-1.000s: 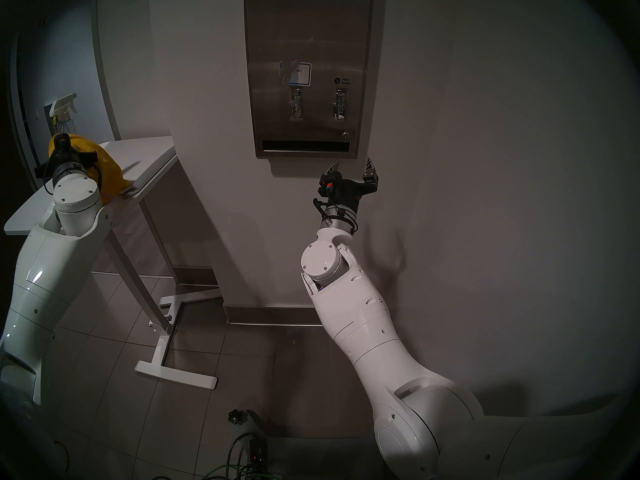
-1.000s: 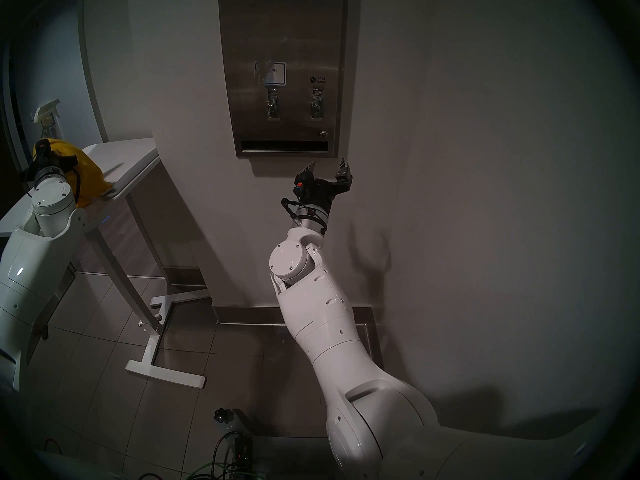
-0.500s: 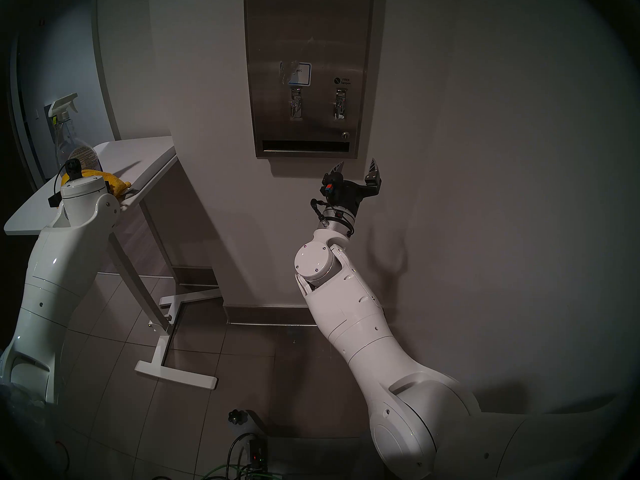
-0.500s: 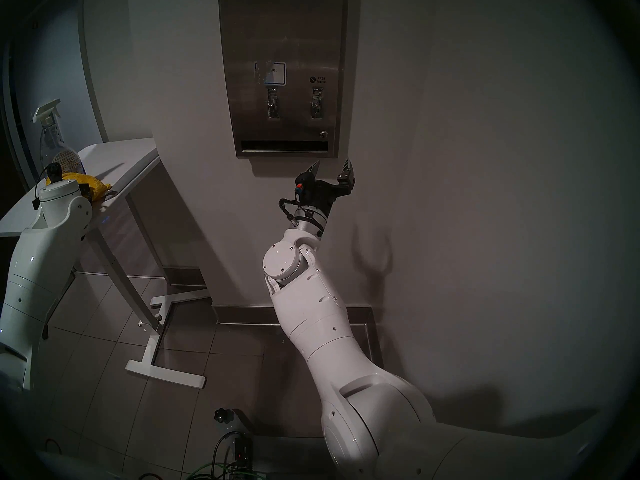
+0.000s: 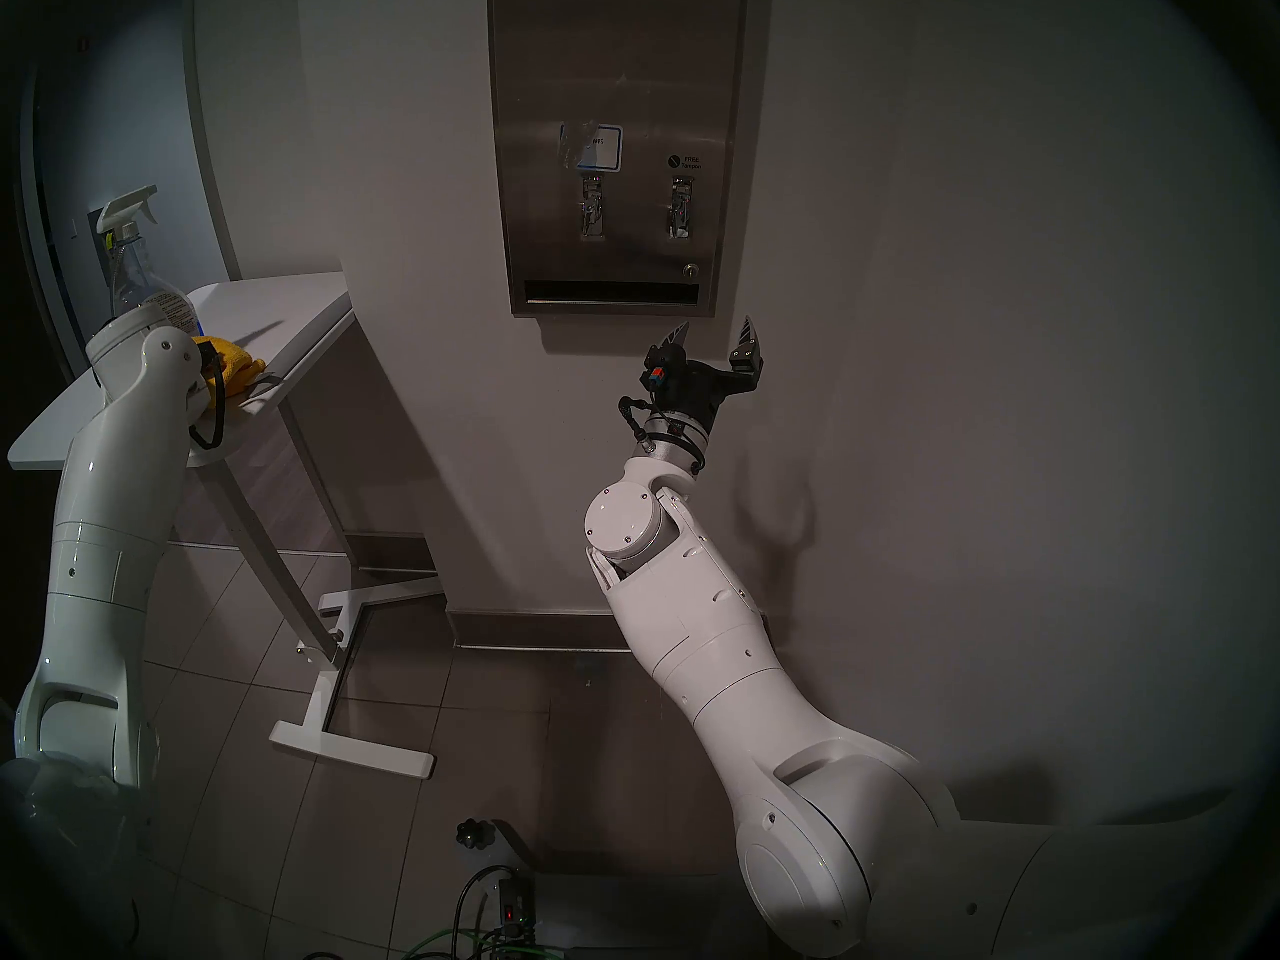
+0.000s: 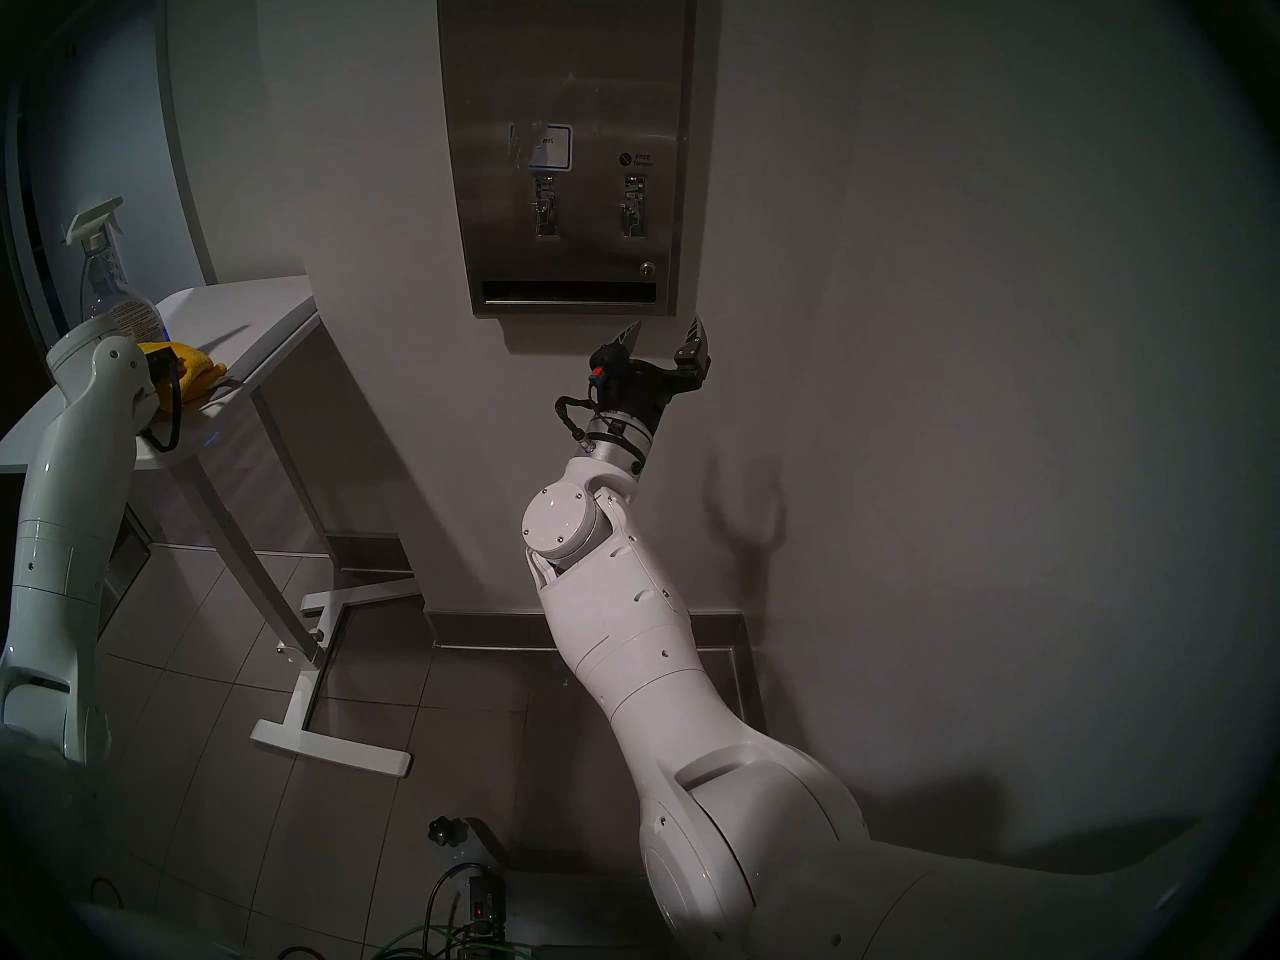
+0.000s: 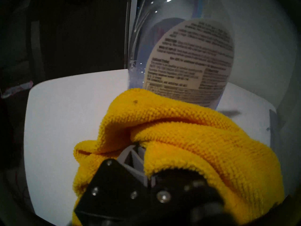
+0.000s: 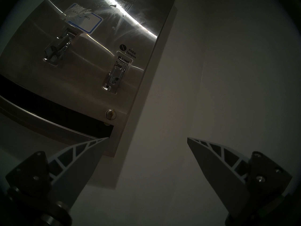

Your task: Pick up the cloth and wipe the surface

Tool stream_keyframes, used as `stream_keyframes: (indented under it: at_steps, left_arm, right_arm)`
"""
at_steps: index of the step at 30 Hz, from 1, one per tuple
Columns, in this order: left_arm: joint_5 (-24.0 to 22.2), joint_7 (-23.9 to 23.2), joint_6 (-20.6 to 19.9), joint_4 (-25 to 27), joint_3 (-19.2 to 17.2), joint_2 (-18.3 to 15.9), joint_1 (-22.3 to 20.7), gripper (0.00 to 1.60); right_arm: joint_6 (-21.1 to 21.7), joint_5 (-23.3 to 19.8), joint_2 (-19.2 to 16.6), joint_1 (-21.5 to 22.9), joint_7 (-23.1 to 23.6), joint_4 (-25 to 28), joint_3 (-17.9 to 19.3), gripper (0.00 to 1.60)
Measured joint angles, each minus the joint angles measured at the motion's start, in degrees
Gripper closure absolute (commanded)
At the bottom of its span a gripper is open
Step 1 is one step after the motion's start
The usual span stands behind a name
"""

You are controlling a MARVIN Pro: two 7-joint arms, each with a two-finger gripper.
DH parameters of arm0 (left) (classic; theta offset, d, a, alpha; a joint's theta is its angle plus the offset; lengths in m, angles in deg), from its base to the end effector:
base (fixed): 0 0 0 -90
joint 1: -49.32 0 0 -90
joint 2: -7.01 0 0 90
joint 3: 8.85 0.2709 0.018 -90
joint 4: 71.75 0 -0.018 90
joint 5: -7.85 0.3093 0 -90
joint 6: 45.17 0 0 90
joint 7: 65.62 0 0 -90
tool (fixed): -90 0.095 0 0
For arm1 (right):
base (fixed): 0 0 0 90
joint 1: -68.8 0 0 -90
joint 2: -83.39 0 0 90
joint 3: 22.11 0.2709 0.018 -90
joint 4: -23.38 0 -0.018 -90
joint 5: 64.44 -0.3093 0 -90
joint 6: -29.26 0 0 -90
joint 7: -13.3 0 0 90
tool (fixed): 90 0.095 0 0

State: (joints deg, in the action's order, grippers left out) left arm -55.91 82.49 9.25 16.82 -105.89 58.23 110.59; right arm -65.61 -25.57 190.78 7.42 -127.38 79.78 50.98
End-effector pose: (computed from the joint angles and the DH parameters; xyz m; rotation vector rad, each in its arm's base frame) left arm 0.4442 0.2820 -0.0582 -2.0254 -1.1724 -1.5527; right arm 0.5003 0.1800 -0.1982 1.3973 -0.0169 2.1263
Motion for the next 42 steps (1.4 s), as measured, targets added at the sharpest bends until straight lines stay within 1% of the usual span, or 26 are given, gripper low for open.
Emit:
stream_keyframes:
  at_steps: [5, 10, 23, 30, 33, 34, 42]
  left_arm:
    - [-1.7, 0.1, 0.6, 1.3, -0.5, 0.2, -1.5, 1.6]
    - [-2.9, 0.5, 1.2, 2.6, -0.9, -0.3, -3.6, 1.6]
    - [-4.9, 4.1, 1.8, 1.4, -1.2, -1.9, -9.0, 1.6]
    - [-6.0, 5.6, 1.9, 0.5, -0.2, -2.3, -11.6, 1.6]
    - [-6.4, 6.0, 2.0, 0.2, 0.7, -2.4, -12.7, 1.6]
    - [-6.7, 6.3, 2.0, -0.1, 1.5, -2.5, -13.6, 1.6]
    - [-7.7, 6.7, 2.3, -1.6, 3.5, -2.6, -16.5, 1.6]
  right_arm:
    - [0.0, 0.0, 0.0, 0.0, -0.1, -0.2, 0.0, 0.0]
    - [0.0, -0.1, 0.1, 0.0, -0.2, -0.4, 0.0, 0.0]
    - [-0.1, -0.1, 0.2, 0.0, -0.4, -0.7, 0.0, 0.0]
    - [-0.2, -0.1, 0.2, 0.1, -0.4, -0.9, 0.0, 0.0]
    - [-0.2, -0.1, 0.2, 0.1, -0.5, -0.9, 0.0, 0.0]
    - [-0.2, -0.1, 0.2, 0.1, -0.5, -1.0, 0.0, 0.0]
    - [-0.3, -0.1, 0.2, 0.3, -0.7, -1.1, 0.0, 0.0]
